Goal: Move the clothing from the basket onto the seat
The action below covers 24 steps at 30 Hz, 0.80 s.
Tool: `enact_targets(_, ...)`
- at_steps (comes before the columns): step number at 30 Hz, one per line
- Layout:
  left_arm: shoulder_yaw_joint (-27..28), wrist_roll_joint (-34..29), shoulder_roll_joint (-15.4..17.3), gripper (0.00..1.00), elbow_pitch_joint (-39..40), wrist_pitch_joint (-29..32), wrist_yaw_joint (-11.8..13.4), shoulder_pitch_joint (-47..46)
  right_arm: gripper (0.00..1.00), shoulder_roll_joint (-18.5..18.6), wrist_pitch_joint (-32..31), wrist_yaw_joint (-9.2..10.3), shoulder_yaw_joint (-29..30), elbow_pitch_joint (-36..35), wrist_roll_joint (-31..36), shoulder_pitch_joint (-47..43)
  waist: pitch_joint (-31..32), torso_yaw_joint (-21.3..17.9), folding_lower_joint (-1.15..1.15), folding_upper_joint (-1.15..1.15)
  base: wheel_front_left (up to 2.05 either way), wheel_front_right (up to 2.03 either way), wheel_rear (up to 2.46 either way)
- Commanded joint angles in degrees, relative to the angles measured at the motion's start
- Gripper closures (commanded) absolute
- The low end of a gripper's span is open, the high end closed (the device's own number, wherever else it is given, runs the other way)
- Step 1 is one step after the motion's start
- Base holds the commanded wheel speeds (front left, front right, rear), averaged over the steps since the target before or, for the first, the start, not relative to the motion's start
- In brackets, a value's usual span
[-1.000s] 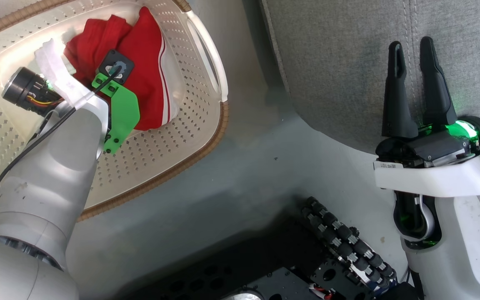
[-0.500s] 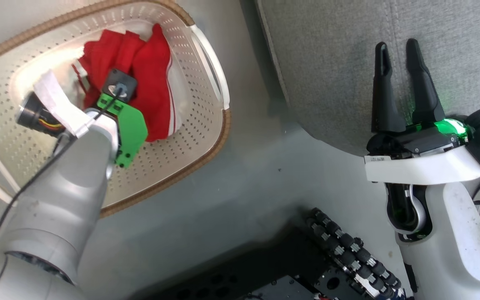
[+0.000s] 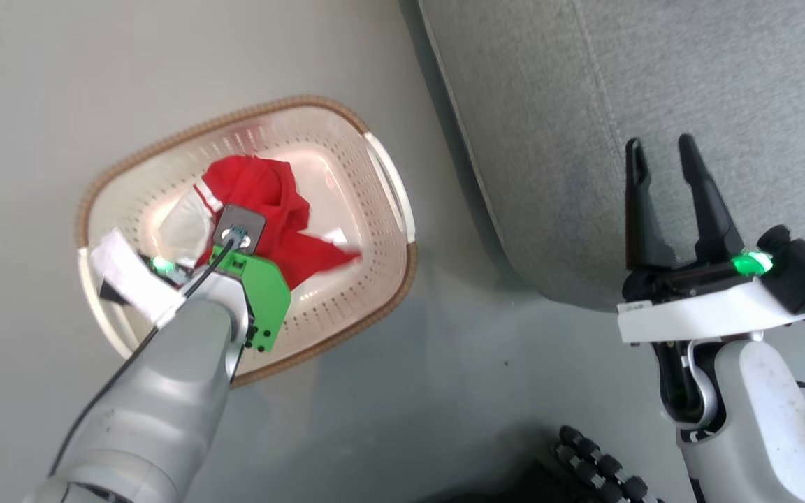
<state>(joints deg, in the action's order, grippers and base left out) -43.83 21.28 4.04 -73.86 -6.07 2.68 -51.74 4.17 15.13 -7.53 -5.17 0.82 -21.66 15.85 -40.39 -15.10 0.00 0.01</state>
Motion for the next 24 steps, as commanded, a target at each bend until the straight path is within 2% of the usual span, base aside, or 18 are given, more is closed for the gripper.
enact_targets(1,1.2,1.9,-0.5,1.00,0.0,-1.2,-0.1,2.5,0.00,0.6,0.0,0.08,-0.4,0.8,0.3,-1.7,11.8,4.8,0.00,-0.01,0.00,0.00,0.00)
enact_targets(8,2.9,5.5,-1.1,1.00,0.9,-6.9,-1.0,6.9,0.00,1.7,0.0,0.08,-1.8,3.2,0.8,-5.0,22.2,6.2,0.00,-0.01,0.00,0.00,0.00)
enact_targets(14,4.9,7.5,-1.2,1.00,5.5,-9.2,-0.4,9.9,0.00,1.8,0.0,0.08,-2.3,4.5,0.9,-8.4,29.9,6.9,0.00,-0.01,0.00,0.00,0.00)
enact_targets(18,7.2,6.0,0.3,1.00,14.7,-9.2,-0.6,13.5,0.00,1.8,0.0,0.08,-2.5,4.9,1.1,-10.7,33.9,7.2,0.00,-0.01,0.00,0.00,0.00)
enact_targets(24,12.2,2.1,1.3,1.00,29.0,-9.1,1.1,19.8,0.00,1.9,0.0,0.08,-3.3,5.3,1.7,-13.9,38.1,8.2,0.00,-0.01,0.00,0.00,0.00)
